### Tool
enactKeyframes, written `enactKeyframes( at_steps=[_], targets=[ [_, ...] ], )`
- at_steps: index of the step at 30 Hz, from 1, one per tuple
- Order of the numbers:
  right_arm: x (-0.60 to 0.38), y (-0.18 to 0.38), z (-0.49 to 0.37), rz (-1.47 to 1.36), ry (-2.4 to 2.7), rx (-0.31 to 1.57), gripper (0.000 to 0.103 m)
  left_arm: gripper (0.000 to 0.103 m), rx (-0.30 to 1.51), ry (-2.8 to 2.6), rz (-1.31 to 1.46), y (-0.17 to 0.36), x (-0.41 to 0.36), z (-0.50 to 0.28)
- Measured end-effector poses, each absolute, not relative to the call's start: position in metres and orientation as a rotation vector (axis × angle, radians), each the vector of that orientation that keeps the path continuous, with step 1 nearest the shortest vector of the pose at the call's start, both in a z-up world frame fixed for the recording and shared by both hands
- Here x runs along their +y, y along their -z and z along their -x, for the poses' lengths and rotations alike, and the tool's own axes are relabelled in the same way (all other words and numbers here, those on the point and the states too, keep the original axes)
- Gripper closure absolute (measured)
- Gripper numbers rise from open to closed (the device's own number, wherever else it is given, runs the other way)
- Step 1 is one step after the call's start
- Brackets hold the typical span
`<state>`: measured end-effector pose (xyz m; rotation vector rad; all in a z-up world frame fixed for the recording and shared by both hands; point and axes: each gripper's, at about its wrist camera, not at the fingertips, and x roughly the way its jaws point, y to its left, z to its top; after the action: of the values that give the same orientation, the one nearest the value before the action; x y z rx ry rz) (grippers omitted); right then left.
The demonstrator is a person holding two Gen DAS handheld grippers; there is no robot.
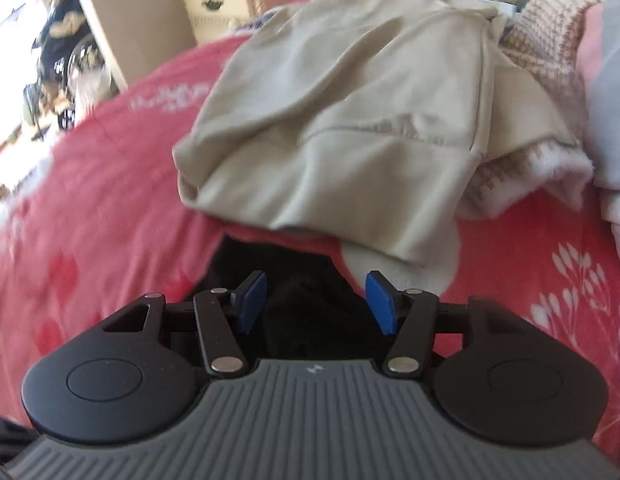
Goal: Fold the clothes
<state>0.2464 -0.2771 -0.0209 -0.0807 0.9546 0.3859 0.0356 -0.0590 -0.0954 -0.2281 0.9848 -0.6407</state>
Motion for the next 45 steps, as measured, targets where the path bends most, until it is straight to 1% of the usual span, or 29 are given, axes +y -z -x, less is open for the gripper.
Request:
enactKeyframes(
  at_steps=[1, 2, 7, 10, 13, 16, 18, 20, 23, 25, 28, 29, 31, 33, 35, 37, 39, 40, 41, 42, 43, 45],
  targets=[
    [-0.278, 0.025, -0.246, 0.088, -0.389, 0.964, 0.082, 0.067, 0.983, 0.64, 0.229, 0.096, -0.059, -0.035],
    [-0.278, 0.028, -0.245, 0.092, -0.392, 0.969, 0.101, 0.067, 0.981, 0.639, 0.228, 0.096, -0.059, -0.035],
    [-0.29, 0.029, -0.251, 0.006, -0.346, 0.895, 0.101, 0.068, 0.979, 0.635, 0.218, 0.095, -0.061, -0.034],
    [-0.299, 0.043, -0.261, -0.09, -0.319, 0.853, 0.101, 0.069, 0.974, 0.639, 0.209, 0.096, -0.061, -0.033],
    [-0.306, 0.055, -0.264, -0.115, -0.225, 0.823, 0.099, 0.069, 0.967, 0.642, 0.198, 0.096, -0.06, -0.032],
    [-0.333, 0.04, -0.251, -0.227, -0.175, 0.714, 0.099, 0.069, 0.967, 0.642, 0.2, 0.096, -0.059, -0.032],
    [-0.349, 0.018, -0.232, -0.246, -0.168, 0.647, 0.097, 0.069, 0.967, 0.645, 0.201, 0.095, -0.058, -0.033],
    [-0.354, -0.002, -0.214, -0.166, -0.189, 0.655, 0.097, 0.071, 0.969, 0.645, 0.203, 0.096, -0.057, -0.034],
    [-0.355, -0.013, -0.19, -0.118, -0.286, 0.721, 0.097, 0.072, 0.974, 0.636, 0.212, 0.097, -0.056, -0.035],
    [-0.352, -0.005, -0.184, -0.083, -0.331, 0.789, 0.097, 0.073, 0.972, 0.632, 0.206, 0.097, -0.057, -0.034],
    [-0.351, 0.035, -0.193, 0.005, -0.231, 0.913, 0.099, 0.073, 0.968, 0.628, 0.185, 0.095, -0.058, -0.033],
    [-0.357, 0.045, -0.196, 0.039, -0.15, 0.915, 0.099, 0.073, 0.969, 0.626, 0.183, 0.095, -0.059, -0.033],
    [-0.378, 0.05, -0.196, 0.015, 0.005, 0.88, 0.099, 0.073, 0.971, 0.623, 0.185, 0.096, -0.059, -0.034],
    [-0.396, 0.039, -0.185, -0.087, 0.035, 0.834, 0.099, 0.073, 0.97, 0.621, 0.185, 0.096, -0.06, -0.034],
    [-0.393, 0.023, -0.169, -0.118, -0.063, 0.793, 0.099, 0.073, 0.968, 0.621, 0.18, 0.096, -0.06, -0.034],
    [-0.378, 0.018, -0.162, -0.119, -0.198, 0.81, 0.099, 0.073, 0.967, 0.62, 0.174, 0.095, -0.06, -0.034],
    [-0.364, 0.03, -0.166, -0.071, -0.262, 0.884, 0.099, 0.073, 0.966, 0.619, 0.162, 0.094, -0.061, -0.033],
    [-0.359, 0.036, -0.169, -0.044, -0.276, 0.917, 0.102, 0.073, 0.963, 0.619, 0.155, 0.094, -0.062, -0.033],
    [-0.362, 0.044, -0.172, -0.003, -0.206, 0.931, 0.099, 0.073, 0.961, 0.619, 0.154, 0.094, -0.062, -0.033],
    [-0.367, 0.051, -0.174, 0.034, -0.13, 0.943, 0.1, 0.073, 0.959, 0.619, 0.153, 0.095, -0.061, -0.033],
    [-0.377, 0.053, -0.174, 0.054, -0.031, 0.941, 0.099, 0.073, 0.955, 0.618, 0.153, 0.095, -0.062, -0.032],
    [-0.396, 0.051, -0.169, 0.055, 0.066, 0.936, 0.099, 0.073, 0.947, 0.617, 0.153, 0.097, -0.062, -0.031]
  ],
)
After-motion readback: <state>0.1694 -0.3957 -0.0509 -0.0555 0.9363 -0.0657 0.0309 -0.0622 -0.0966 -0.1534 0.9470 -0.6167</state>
